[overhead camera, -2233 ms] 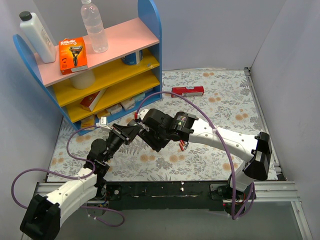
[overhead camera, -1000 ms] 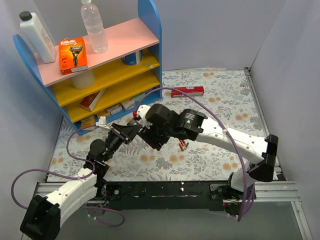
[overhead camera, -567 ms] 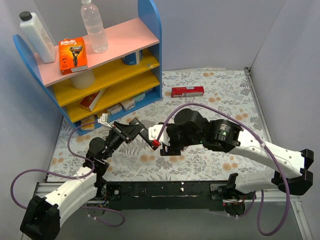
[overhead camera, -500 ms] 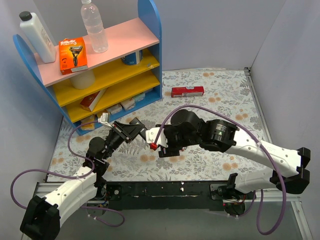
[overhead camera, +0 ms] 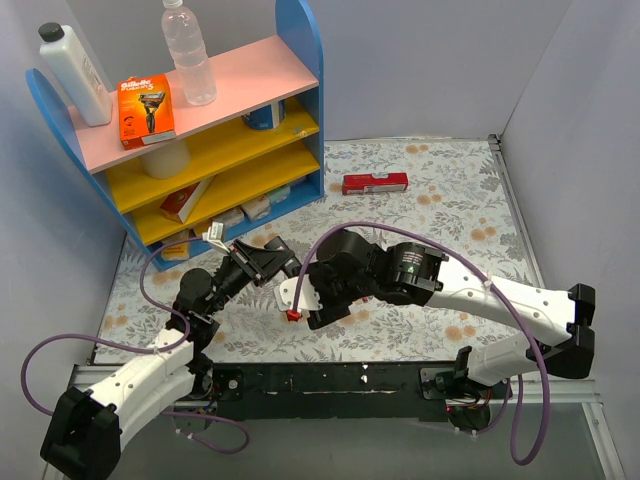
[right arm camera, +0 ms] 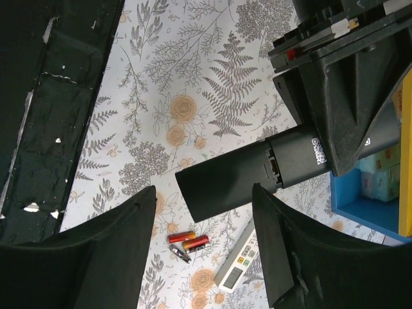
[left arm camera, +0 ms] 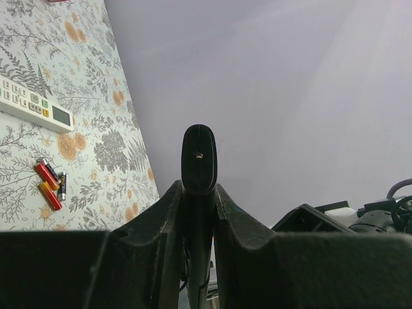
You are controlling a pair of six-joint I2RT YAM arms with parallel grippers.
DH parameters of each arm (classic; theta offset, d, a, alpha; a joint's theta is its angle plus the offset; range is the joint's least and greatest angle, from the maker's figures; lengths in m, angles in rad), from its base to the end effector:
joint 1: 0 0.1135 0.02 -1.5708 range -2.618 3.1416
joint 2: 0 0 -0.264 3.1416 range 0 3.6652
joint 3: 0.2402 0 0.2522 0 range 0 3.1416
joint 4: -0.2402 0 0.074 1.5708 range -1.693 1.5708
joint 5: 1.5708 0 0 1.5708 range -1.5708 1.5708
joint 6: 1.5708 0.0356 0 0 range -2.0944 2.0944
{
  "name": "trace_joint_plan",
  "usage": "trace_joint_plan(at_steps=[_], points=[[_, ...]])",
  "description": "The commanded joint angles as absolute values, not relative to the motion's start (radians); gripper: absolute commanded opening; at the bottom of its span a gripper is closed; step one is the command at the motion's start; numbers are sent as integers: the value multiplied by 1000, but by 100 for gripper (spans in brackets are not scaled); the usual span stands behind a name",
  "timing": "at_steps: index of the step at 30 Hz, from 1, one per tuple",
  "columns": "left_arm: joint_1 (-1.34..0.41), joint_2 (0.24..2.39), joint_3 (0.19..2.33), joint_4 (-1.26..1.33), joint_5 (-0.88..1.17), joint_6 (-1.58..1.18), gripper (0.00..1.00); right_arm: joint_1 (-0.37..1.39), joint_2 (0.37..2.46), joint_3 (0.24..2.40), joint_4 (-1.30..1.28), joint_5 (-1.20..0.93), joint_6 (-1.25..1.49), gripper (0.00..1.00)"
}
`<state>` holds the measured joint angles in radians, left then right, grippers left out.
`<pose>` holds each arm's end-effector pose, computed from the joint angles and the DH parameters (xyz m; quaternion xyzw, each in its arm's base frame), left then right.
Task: Load the batteries into the remote control
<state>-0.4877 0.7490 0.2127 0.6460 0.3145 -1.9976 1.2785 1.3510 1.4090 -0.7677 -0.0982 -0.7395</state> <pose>0.1495 -0.0918 0.2315 -0.3667 0.5599 -0.7300 0.1382 0.0792 0.2754 0.3739 -0.7790 0.4662 0.1540 0.3899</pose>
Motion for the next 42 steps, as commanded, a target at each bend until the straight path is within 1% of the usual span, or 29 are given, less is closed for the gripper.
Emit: trace_joint_plan(at_steps=[1, 25, 42], points=[[-489, 747, 256, 650, 341, -2071, 0, 1293, 1370, 1462, -790, -118, -785, 68], [-486, 770, 285, 713, 393, -2080, 0, 1308, 1388, 1384, -762, -11, -811, 68], [-486, 758, 319, 767, 445, -2115, 0, 1308, 1379, 1313, -637, 75, -813, 61]])
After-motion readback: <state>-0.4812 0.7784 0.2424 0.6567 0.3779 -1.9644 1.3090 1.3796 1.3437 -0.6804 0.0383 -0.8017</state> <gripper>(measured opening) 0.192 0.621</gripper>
